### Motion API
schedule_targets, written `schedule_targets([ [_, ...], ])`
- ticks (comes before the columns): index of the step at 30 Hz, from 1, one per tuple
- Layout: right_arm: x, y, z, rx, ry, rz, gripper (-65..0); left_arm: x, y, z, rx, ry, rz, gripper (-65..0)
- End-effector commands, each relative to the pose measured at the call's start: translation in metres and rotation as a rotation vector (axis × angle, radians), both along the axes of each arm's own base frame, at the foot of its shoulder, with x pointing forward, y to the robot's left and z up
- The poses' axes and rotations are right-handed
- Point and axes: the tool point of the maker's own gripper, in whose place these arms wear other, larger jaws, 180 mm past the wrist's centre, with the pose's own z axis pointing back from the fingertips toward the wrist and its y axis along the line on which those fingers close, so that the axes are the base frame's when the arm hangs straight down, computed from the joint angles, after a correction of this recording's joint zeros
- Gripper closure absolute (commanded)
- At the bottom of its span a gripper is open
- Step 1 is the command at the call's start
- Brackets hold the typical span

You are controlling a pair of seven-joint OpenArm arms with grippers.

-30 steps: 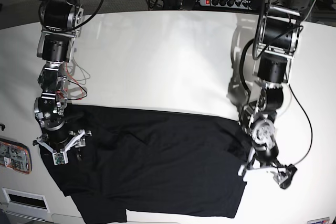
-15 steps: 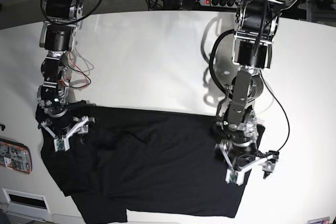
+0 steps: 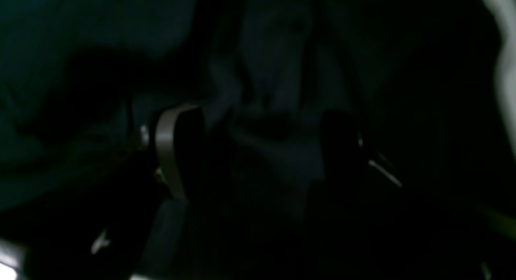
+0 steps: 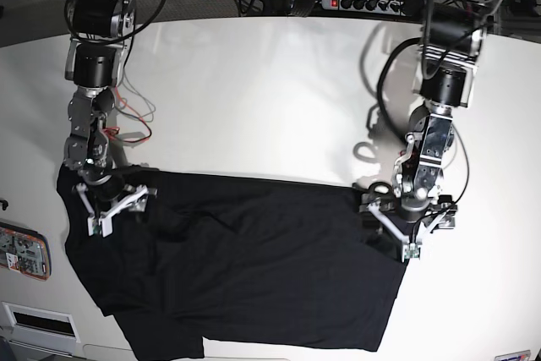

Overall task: Fold the T-shirt properly
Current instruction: 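Release the shirt and raise both grippers back toward the collar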

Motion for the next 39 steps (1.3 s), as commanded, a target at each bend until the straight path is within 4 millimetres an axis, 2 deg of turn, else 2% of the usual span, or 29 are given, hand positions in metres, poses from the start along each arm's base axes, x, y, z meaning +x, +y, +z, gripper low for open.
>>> schedule_targets([
  [1,0.013,-0.009,0.017,-0.002,-0.067,-0.017,-43.1,0.015,-0.009,0.014,0.0,-0.063,-0.027,-65.0],
  [7,-0.005,-0.012,-0.024,0.036,0.002,-0.053,-43.1,0.005,0.001,-0.02,0.025,-0.026,-0.017,-65.0],
  [10,-0.005,-0.012,-0.024,0.038,-0.019,-0.058,-43.1,0.001,0.003,-0.025,0.025,-0.018,-0.014,-65.0],
  [14,-0.006,-0.013,-0.022,0.037,-0.049,-0.062,-43.1,-0.021,0.008,-0.046,0.03,0.029,-0.008,-65.0],
  [17,-0.039,-0.014,-0.05,0.035,0.01,-0.068,-43.1,-0.035,0.01,-0.058,0.032,0.06,-0.008,-65.0],
  [19,-0.055,-0.014,-0.059,0.029,0.034,-0.065,-43.1,-0.046,0.016,-0.065,0.044,0.078,-0.008,-65.0],
  [20,-0.057,-0.014,-0.057,0.023,0.027,-0.06,-43.1,-0.052,0.015,-0.068,0.042,0.083,-0.012,-65.0],
  [22,-0.049,-0.012,-0.042,0.011,-0.015,-0.045,-43.1,-0.063,0.014,-0.073,0.041,0.095,-0.017,-65.0],
  [24,-0.043,-0.011,-0.029,-0.001,-0.052,-0.033,-43.1,-0.069,0.031,-0.075,0.07,0.108,-0.008,-65.0],
  [28,-0.063,-0.009,-0.042,-0.006,-0.016,-0.026,-43.1,-0.072,0.045,-0.073,0.068,0.115,0.013,-65.0],
  [34,-0.065,-0.006,-0.038,-0.019,0.004,-0.005,-43.1,-0.106,0.057,-0.095,0.014,0.184,0.055,-65.0],
  [37,-0.091,-0.005,-0.049,-0.03,0.041,0.006,-43.1,-0.118,0.058,-0.103,0.012,0.207,0.059,-65.0],
  [39,-0.097,-0.004,-0.047,-0.037,0.038,0.015,-43.1,-0.123,0.057,-0.105,0.012,0.212,0.056,-65.0],
])
